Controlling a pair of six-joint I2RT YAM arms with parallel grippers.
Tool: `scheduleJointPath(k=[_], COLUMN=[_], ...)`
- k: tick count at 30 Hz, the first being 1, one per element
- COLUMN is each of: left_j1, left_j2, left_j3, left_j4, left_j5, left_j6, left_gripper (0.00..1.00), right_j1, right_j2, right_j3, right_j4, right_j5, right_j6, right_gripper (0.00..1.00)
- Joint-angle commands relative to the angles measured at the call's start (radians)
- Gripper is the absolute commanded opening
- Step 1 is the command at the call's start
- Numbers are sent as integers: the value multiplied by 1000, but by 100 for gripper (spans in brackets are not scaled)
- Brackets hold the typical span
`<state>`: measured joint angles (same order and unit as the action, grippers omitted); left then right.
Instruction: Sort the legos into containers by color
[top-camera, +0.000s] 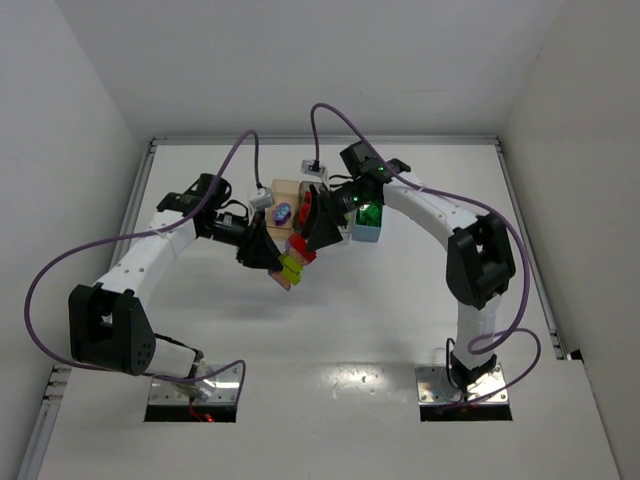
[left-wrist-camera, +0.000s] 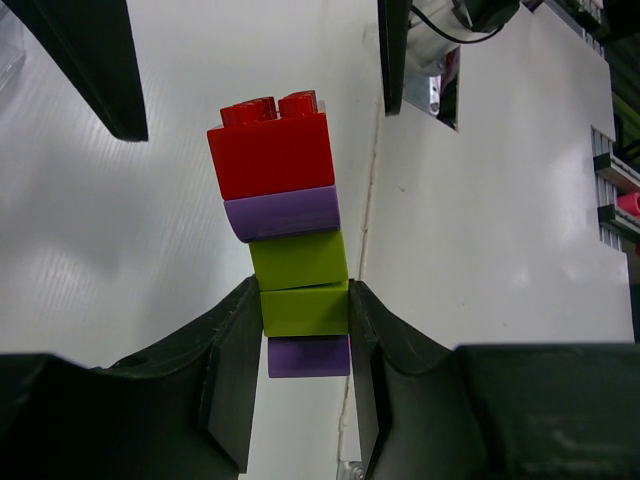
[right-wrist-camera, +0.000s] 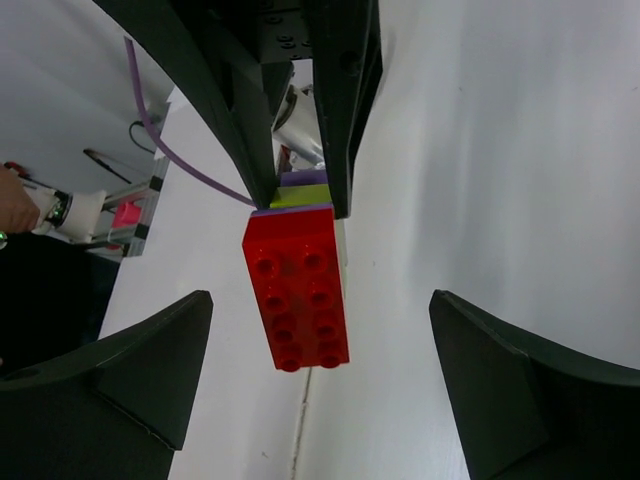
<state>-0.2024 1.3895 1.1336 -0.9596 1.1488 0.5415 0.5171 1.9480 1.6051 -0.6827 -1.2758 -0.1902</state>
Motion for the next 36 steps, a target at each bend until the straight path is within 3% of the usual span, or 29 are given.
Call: scheduleJointPath(k=[1,3,4,9,10,11,16,28,32,36], left_j1=[-11,-11,-11,-11,-11,-11,-11,-11,-11,-2], left_j2=[-23,-23,-23,-23,-23,-23,-50,-101,-110,-132], left_j3=[-1,-1,-1,-1,-1,-11,-53,-126,-126,-144], left_j4=[5,5,5,5,5,5,5,68,106,151], left_j5=[49,49,49,40,40,40,31,-7,-29,-47], left_j6=[23,23,23,23,23,23,23,-40,-67,-113], left_gripper=[11,11,11,11,11,11,11,11,11,11], right_j1=[18,18,18,18,18,9,-29,-118,-114,-104], right_j2=[-9,-9,-9,-9,-9,-18,-27,-101,-171,-222], right_j3=[21,21,21,9,9,-2,-2,-57,-135,-275], right_j4=[28,37,37,37,47,48,58,12,-214,-313], right_j5=[-48,-48,-39,-16,-16,-7,16,69,172,274], right_j6=[-5,-5,-5,-5,-5,-5,-5,-50,-338,-497], right_gripper=[88,77,64,28,16,12,6,3,3,3])
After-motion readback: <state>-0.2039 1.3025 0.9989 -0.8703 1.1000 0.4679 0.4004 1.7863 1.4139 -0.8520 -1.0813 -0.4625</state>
